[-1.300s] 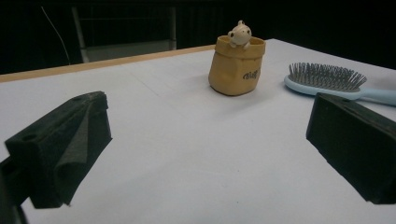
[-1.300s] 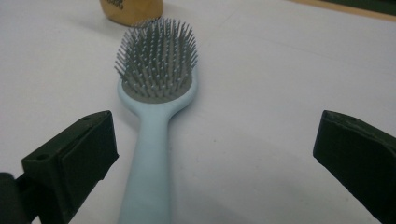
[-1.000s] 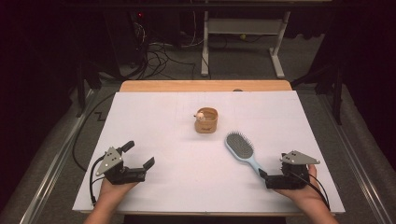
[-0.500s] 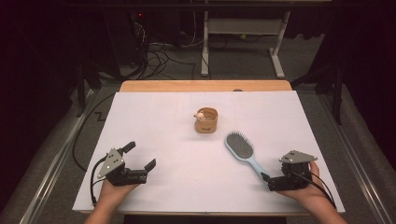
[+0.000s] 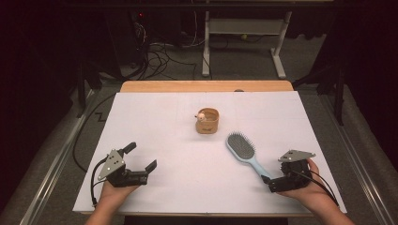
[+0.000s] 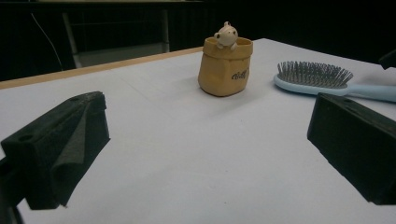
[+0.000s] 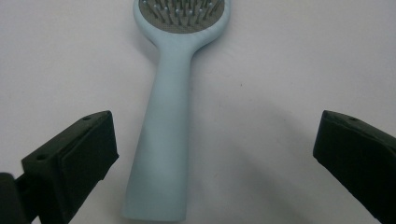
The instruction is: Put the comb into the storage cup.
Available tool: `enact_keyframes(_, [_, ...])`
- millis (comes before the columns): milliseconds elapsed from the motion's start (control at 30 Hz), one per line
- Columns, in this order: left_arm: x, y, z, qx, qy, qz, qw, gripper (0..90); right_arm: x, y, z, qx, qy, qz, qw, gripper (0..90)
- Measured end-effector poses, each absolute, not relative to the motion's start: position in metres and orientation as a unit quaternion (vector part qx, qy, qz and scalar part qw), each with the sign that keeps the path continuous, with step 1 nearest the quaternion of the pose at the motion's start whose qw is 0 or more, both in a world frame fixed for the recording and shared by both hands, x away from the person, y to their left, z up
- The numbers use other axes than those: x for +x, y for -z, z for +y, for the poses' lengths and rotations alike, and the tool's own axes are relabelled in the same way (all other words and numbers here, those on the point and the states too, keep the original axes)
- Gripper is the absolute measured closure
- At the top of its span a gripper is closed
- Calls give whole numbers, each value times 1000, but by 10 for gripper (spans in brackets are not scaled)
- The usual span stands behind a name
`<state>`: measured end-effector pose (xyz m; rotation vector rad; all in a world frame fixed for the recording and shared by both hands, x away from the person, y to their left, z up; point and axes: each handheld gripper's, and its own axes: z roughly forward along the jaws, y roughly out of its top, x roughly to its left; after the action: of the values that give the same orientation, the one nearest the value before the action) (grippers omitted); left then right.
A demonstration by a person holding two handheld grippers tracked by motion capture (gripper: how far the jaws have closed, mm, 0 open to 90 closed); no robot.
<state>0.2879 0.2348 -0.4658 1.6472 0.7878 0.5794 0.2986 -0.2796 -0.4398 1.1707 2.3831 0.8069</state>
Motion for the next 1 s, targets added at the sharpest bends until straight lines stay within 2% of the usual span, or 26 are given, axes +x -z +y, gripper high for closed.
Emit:
enact_keyframes(200, [288,466,235,703,-251,335,575,2,302,441,-278,413,-277,850,173,3])
enact_keyframes(767, [289,465,235,705,-248,339,571,2,311,443,-269,427,-224,870,104,39])
enact_keyframes(1000, [288,465,234,706,-244,337,573,2,316,438,-263,423,-211,874,109,83])
